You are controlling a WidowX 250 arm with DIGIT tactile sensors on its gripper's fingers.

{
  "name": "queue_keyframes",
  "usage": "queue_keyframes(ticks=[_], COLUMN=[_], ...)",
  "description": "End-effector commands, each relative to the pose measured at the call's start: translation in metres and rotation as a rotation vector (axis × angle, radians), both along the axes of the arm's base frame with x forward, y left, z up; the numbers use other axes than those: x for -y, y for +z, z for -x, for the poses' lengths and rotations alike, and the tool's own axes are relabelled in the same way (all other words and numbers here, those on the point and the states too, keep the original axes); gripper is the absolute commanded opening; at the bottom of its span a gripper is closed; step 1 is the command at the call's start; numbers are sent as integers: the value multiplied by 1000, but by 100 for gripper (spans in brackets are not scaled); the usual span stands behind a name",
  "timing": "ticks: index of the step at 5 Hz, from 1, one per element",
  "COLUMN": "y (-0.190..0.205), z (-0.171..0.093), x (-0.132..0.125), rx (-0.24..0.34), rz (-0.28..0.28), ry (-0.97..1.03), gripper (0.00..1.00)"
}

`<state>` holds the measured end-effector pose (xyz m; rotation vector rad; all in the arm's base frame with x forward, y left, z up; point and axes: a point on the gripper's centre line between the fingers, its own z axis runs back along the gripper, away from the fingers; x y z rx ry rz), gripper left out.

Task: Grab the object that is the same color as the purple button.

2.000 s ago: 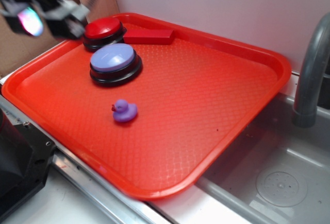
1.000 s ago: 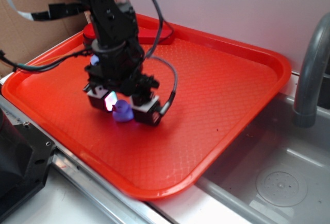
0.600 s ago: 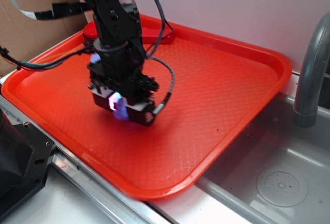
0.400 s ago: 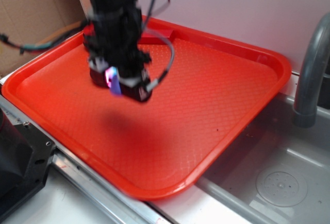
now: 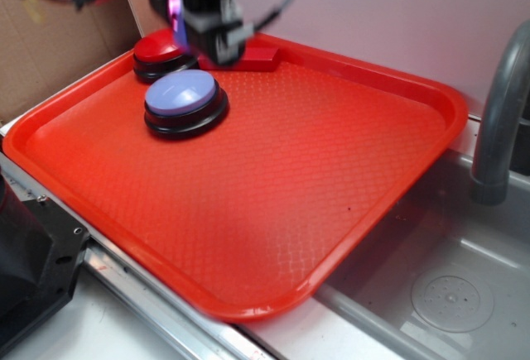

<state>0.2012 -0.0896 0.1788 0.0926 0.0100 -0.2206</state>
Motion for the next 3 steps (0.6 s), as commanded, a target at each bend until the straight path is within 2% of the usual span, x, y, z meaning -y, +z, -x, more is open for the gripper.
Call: queue_keyframes(ticks=[1, 2, 3], y=[55, 49, 39], z=[-12, -3, 1], x=[-34, -50, -48], rx=[9, 10, 9], rz=[17, 35, 54], ry=[3, 44, 43], gripper=[0, 0, 0])
